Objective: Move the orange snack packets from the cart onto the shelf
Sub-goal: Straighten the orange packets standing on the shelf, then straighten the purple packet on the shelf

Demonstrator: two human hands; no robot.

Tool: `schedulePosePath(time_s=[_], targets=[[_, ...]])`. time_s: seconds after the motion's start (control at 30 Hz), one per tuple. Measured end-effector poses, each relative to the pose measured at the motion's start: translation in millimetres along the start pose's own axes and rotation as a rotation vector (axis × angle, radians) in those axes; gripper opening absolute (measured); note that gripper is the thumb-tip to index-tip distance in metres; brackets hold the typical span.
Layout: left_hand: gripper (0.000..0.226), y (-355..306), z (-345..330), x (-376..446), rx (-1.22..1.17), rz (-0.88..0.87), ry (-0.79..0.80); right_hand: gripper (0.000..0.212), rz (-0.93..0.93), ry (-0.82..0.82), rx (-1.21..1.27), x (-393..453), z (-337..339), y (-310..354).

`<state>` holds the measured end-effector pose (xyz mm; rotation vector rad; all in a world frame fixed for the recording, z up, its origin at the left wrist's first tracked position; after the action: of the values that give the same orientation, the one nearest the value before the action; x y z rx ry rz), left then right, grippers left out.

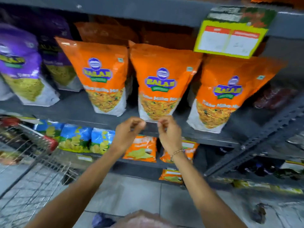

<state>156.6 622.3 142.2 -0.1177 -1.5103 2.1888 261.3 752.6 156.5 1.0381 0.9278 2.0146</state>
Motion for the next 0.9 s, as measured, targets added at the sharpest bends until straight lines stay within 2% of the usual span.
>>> schedulePosePath(time_s=[0.13, 0.27, 0.37, 0.47, 0.53, 0.6, 0.67, 0.77, 0.9], targets=[[0.016, 66, 137, 37, 0.063, 0.134, -0.271, 0.008, 0.090, 0.246, 0.157, -29, -119, 78], [0.008, 131, 252, 80, 0.130, 0.197, -0.413, 0.011, 0.114, 0.388, 0.272, -47, -225, 156], [0.031, 173, 315, 115, 0.242, 0.205, -0.426, 0.017, 0.046, 0.418, 0.302, -45, -292, 193], [0.063, 193, 357, 147, 0.307, 0.278, -0.392, 0.049, -0.012, 0.499, 0.232, -38, -361, 209], [0.070, 197, 372, 163, 0.325, 0.314, -0.356, 0.068, -0.008, 0.511, 0.131, -35, -395, 208], [0.079, 203, 372, 177, 0.309, 0.323, -0.253, 0.073, -0.030, 0.495, 0.094, -36, -414, 206], [0.081, 208, 371, 190, 0.297, 0.267, -0.173, 0.067, -0.049, 0.443, 0.094, -37, -414, 208], [0.070, 222, 365, 204, 0.269, 0.249, -0.148, 0.056, -0.041, 0.348, 0.112, -33, -401, 200], [0.065, 227, 334, 197, 0.140, 0.247, -0.104, 0.050, -0.080, 0.360, 0.165, -27, -384, 170]])
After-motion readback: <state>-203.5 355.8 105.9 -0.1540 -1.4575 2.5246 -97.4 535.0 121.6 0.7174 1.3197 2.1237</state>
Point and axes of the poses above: each hand's wrist, its own x-axis towards the middle knuckle, its own z-axis out of the back of the hand, y = z × x, the point moved 7 cm from there along x, towards the middle knuckle, and after that the axes turned 15 degrees about -y, right-handed, at the moved point
